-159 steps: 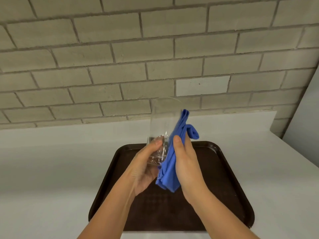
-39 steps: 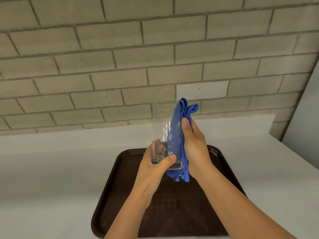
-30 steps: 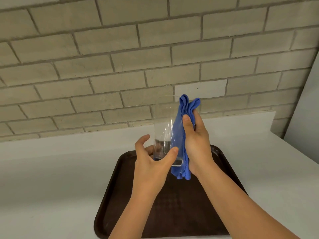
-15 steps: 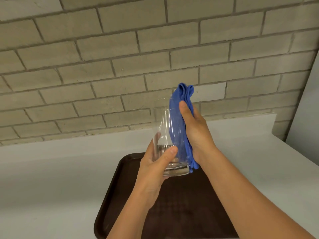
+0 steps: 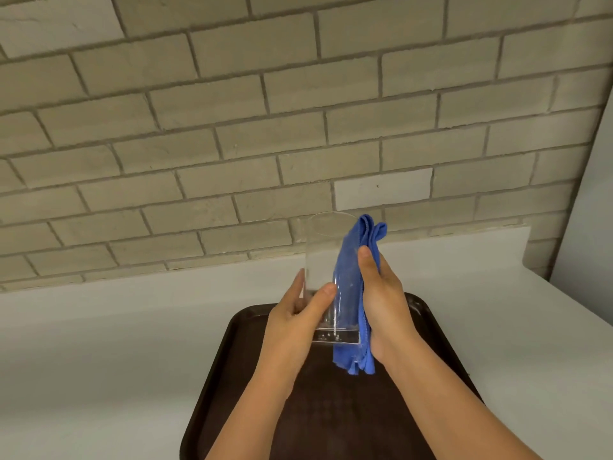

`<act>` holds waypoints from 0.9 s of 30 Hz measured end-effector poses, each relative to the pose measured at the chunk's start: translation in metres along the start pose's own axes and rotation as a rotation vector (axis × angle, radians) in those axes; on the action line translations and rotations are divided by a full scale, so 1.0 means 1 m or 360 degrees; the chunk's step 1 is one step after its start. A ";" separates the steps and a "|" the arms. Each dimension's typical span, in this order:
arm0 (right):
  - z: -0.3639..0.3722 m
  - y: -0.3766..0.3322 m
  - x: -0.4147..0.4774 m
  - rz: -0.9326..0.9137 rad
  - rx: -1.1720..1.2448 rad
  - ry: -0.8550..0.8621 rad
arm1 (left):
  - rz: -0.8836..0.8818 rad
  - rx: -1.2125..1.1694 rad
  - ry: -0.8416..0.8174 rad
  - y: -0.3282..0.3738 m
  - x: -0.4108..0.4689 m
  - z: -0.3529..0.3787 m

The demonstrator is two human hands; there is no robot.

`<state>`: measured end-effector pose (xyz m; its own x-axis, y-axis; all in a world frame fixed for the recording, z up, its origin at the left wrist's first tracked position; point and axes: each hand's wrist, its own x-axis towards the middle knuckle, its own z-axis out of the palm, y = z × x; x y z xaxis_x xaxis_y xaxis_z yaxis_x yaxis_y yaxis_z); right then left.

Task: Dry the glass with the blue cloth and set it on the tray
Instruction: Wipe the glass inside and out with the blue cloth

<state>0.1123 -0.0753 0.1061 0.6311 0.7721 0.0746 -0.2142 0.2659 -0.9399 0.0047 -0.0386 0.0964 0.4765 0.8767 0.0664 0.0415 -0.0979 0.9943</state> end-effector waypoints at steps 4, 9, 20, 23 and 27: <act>0.001 -0.007 0.003 -0.0104 -0.0070 -0.0001 | 0.0189 0.0317 0.0231 -0.002 -0.007 0.006; 0.006 -0.007 -0.005 0.0000 0.0006 -0.0184 | 0.0240 0.0370 0.0203 0.006 -0.011 0.017; 0.006 0.004 -0.040 -0.0509 -0.0369 -0.0408 | 0.0214 -0.0167 0.0086 0.012 -0.015 0.000; 0.015 -0.012 -0.023 -0.0620 -0.0460 -0.0454 | 0.0236 -0.0291 0.0013 0.011 -0.012 -0.003; 0.028 -0.035 0.008 -0.0751 -0.0644 -0.0425 | 0.0259 -0.0362 -0.0048 0.010 -0.008 -0.003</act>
<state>0.1040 -0.0629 0.1491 0.3717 0.7561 0.5386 0.3680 0.4127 -0.8333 -0.0018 -0.0452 0.1065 0.4869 0.8433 0.2275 -0.2340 -0.1249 0.9642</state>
